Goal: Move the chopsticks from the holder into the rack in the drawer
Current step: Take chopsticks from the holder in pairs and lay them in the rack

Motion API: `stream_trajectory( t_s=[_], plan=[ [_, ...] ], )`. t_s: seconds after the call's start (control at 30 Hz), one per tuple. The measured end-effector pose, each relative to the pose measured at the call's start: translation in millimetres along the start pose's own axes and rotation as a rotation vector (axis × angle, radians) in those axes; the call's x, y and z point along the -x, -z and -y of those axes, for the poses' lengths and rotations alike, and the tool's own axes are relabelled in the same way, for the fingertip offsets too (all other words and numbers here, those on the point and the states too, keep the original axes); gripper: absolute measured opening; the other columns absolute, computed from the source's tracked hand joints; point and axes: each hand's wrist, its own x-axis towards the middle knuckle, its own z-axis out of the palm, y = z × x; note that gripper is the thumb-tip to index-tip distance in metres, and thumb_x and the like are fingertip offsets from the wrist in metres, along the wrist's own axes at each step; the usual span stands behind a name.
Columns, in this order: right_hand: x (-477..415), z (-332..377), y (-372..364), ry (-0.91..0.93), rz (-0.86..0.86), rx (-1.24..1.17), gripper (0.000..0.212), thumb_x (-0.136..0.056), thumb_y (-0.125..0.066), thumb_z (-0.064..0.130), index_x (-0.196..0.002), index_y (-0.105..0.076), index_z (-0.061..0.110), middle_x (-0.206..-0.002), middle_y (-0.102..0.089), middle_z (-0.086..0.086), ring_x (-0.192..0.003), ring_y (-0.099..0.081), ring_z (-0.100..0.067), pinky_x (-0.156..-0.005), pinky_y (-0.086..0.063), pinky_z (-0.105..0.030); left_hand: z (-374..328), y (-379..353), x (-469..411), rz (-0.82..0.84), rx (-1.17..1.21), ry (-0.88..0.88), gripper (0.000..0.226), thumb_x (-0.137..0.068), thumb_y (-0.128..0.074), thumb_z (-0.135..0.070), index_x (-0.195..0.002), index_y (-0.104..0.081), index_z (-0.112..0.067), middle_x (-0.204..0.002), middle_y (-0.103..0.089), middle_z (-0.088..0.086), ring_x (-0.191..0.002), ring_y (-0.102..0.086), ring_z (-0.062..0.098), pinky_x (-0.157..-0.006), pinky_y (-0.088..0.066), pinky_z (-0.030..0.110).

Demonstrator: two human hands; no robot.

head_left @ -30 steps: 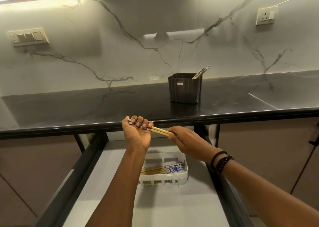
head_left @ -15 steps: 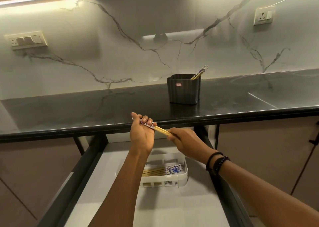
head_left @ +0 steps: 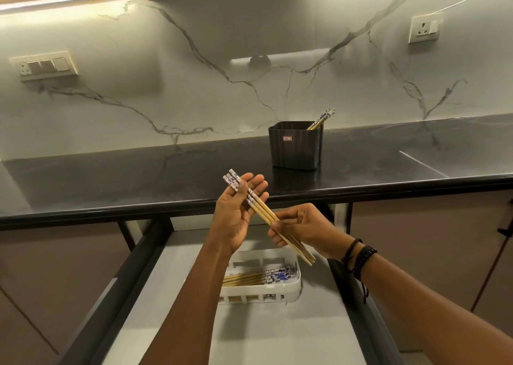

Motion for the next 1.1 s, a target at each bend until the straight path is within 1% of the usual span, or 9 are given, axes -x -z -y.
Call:
stream_trajectory(
  t_s=[0.27, 0.43, 0.57, 0.6, 0.7, 0.77, 0.83, 0.93, 1.1],
  plan=[
    [0.4, 0.6, 0.0, 0.042, -0.026, 0.089, 0.014, -0.088, -0.067, 0.015, -0.099, -0.073, 0.009, -0.092, -0.076, -0.011, -0.084, -0.074, -0.022, -0.076, -0.06, -0.027, 4.0, 0.0, -0.8, 0.057, -0.17, 0.017, 0.028, -0.101, -0.042, -0.024, -0.114, -0.059, -0.005, -0.108, -0.072, 0.014, -0.102, -0.069, 0.028, -0.078, -0.058, 0.03],
    [1.2, 3.5, 4.9, 0.136, -0.151, 0.189, 0.038, -0.072, -0.075, 0.032, -0.102, -0.069, 0.008, -0.093, -0.074, -0.017, -0.086, -0.072, -0.028, -0.079, -0.06, -0.029, -1.1, 8.1, -0.5, 0.105, -0.335, -0.001, 0.026, -0.101, -0.043, -0.024, -0.107, -0.061, -0.006, -0.096, -0.074, 0.013, -0.091, -0.072, 0.026, -0.076, -0.057, 0.029],
    [1.8, 10.3, 5.2, 0.232, -0.298, 0.113, 0.024, -0.088, -0.063, 0.03, -0.107, -0.068, 0.015, -0.093, -0.073, -0.001, -0.082, -0.069, -0.001, -0.071, -0.053, -0.015, 0.2, 8.5, 1.7, 0.27, -0.498, 0.102, 0.026, -0.101, -0.046, -0.023, -0.109, -0.062, -0.004, -0.096, -0.072, 0.016, -0.086, -0.07, 0.025, -0.079, -0.058, 0.033],
    [3.1, 13.0, 4.9, 0.238, -0.267, 0.085, 0.025, -0.088, -0.061, 0.032, -0.107, -0.067, 0.016, -0.093, -0.073, -0.004, -0.082, -0.069, -0.003, -0.072, -0.053, -0.016, 1.9, 7.1, 2.7, 0.316, -0.53, 0.137, 0.026, -0.101, -0.047, -0.023, -0.109, -0.063, -0.003, -0.096, -0.072, 0.017, -0.086, -0.07, 0.026, -0.082, -0.057, 0.036],
    [9.3, 17.0, 1.6, 0.214, -0.088, 0.05, 0.04, -0.086, -0.059, 0.036, -0.109, -0.064, 0.004, -0.092, -0.065, -0.034, -0.078, -0.064, -0.035, -0.074, -0.058, -0.032, 7.1, 2.8, 6.2, 0.418, -0.633, 0.231, 0.026, -0.101, -0.046, -0.021, -0.111, -0.064, -0.005, -0.094, -0.072, 0.015, -0.085, -0.07, 0.026, -0.082, -0.057, 0.036],
    [9.3, 14.6, 0.3, 0.168, -0.082, 0.107, 0.044, -0.087, -0.059, 0.036, -0.112, -0.062, 0.0, -0.096, -0.065, -0.034, -0.085, -0.065, -0.046, -0.08, -0.058, -0.042, 9.3, 0.9, 8.0, 0.455, -0.694, 0.285, 0.023, -0.102, -0.044, -0.016, -0.11, -0.064, -0.008, -0.092, -0.073, 0.012, -0.084, -0.071, 0.024, -0.079, -0.057, 0.032],
    [7.4, 14.0, -0.8, 0.14, -0.109, 0.142, 0.032, -0.091, -0.059, 0.03, -0.109, -0.064, 0.004, -0.095, -0.07, -0.025, -0.089, -0.068, -0.043, -0.083, -0.058, -0.043, 9.3, -0.1, 8.9, 0.462, -0.711, 0.334, 0.021, -0.101, -0.044, -0.013, -0.11, -0.063, -0.009, -0.092, -0.074, 0.009, -0.085, -0.072, 0.023, -0.077, -0.057, 0.03],
    [6.8, 15.5, -0.7, 0.125, -0.1, 0.113, 0.023, -0.093, -0.059, 0.025, -0.105, -0.067, 0.008, -0.082, -0.071, -0.01, -0.076, -0.067, -0.029, -0.077, -0.058, -0.036, 5.6, -0.3, 9.0, 0.487, -0.704, 0.38, 0.02, -0.101, -0.044, -0.015, -0.111, -0.061, -0.011, -0.094, -0.075, 0.009, -0.086, -0.072, 0.023, -0.077, -0.057, 0.029],
    [5.5, 16.3, -1.1, 0.155, -0.13, 0.067, 0.039, -0.085, -0.062, 0.036, -0.108, -0.067, 0.004, -0.094, -0.068, -0.031, -0.082, -0.065, -0.048, -0.079, -0.057, -0.047, 6.9, -2.6, 6.6, 0.434, -0.731, 0.309, 0.021, -0.1, -0.046, -0.016, -0.103, -0.067, -0.01, -0.089, -0.076, 0.006, -0.082, -0.073, 0.018, -0.075, -0.057, 0.026]
  ],
)
